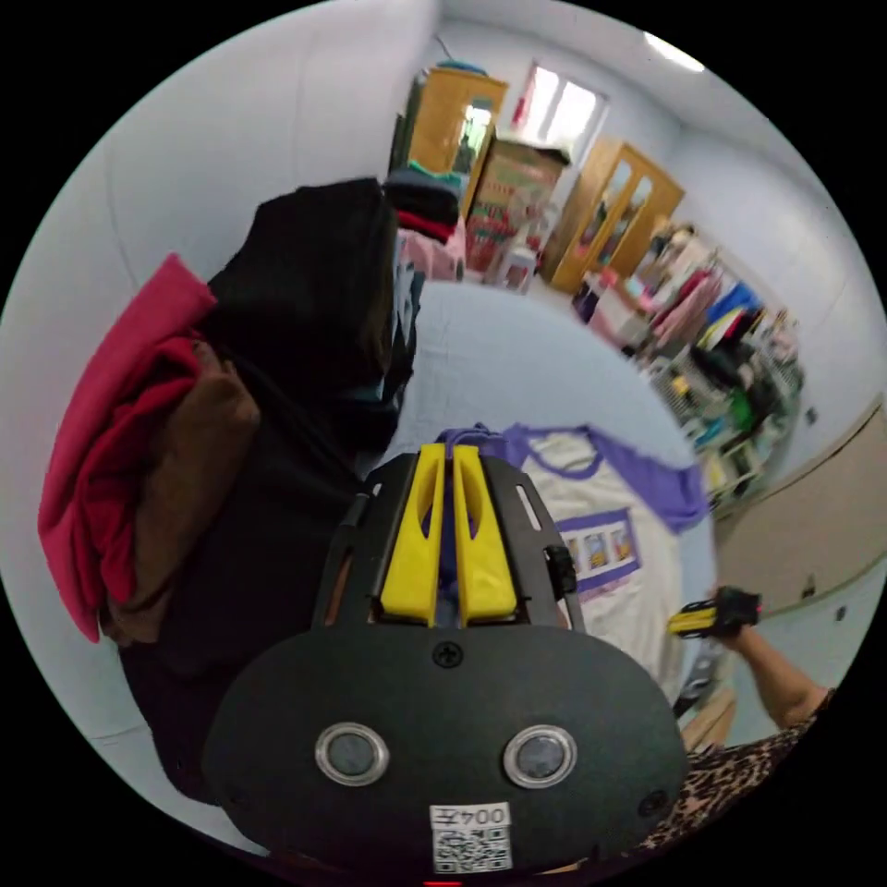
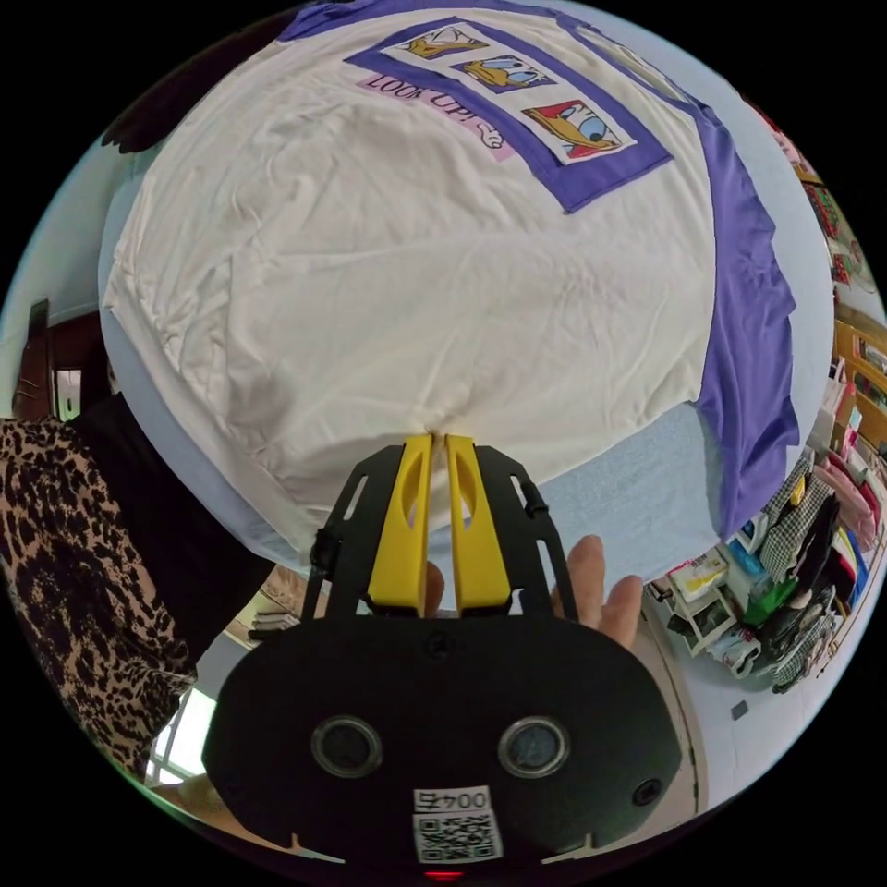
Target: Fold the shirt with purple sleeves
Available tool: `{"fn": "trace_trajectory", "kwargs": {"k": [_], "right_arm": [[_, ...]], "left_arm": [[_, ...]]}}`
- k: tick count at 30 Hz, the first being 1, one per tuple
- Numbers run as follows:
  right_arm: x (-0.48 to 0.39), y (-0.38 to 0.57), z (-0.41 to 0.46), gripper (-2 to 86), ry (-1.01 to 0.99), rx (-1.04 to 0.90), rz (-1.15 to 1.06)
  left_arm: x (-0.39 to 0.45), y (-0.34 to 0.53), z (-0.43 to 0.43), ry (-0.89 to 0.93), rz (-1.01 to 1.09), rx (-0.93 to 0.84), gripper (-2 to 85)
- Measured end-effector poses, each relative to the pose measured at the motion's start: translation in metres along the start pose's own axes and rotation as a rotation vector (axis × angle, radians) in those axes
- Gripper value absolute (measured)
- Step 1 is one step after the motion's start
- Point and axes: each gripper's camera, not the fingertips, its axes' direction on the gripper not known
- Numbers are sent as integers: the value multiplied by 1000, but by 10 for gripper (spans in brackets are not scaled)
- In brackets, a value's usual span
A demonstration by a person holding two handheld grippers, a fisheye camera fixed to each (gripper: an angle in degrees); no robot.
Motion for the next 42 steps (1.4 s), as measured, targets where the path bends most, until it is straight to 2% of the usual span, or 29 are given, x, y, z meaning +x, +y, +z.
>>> {"fn": "trace_trajectory", "kwargs": {"k": [5, 10, 18, 22, 25, 29, 33, 35, 37, 42], "right_arm": [[-4, 7, -7, 38, 25, -3, -41], [-7, 10, -15, 41, 36, -31, -51], [-6, 23, -28, 43, 25, -29, -35], [-2, 35, -35, 45, 0, -8, -14], [0, 41, -41, 45, -17, -2, -5], [-1, 59, -48, 41, 1, 55, -6], [-1, 89, -51, 37, 13, 185, -37], [1, 106, -53, 36, 6, 260, -67], [13, 112, -56, 35, -73, 273, 55], [17, 106, -67, 34, -82, 194, 26]], "left_arm": [[-68, -1, -69, 337, -177, 186, 13], [-70, -10, -107, 457, -193, 261, 14], [40, -44, -114, 613, 71, 214, 19], [124, -54, -78, 679, 199, 114, 35], [192, -50, -46, 689, 358, 14, 79], [252, -39, -11, 668, 463, -124, 149], [256, -23, -11, 598, 450, -83, 155], [243, -1, -11, 476, 419, -62, 148], [228, 24, -7, 354, 381, -67, 142], [191, 115, 16, 19, 284, -170, 130]]}}
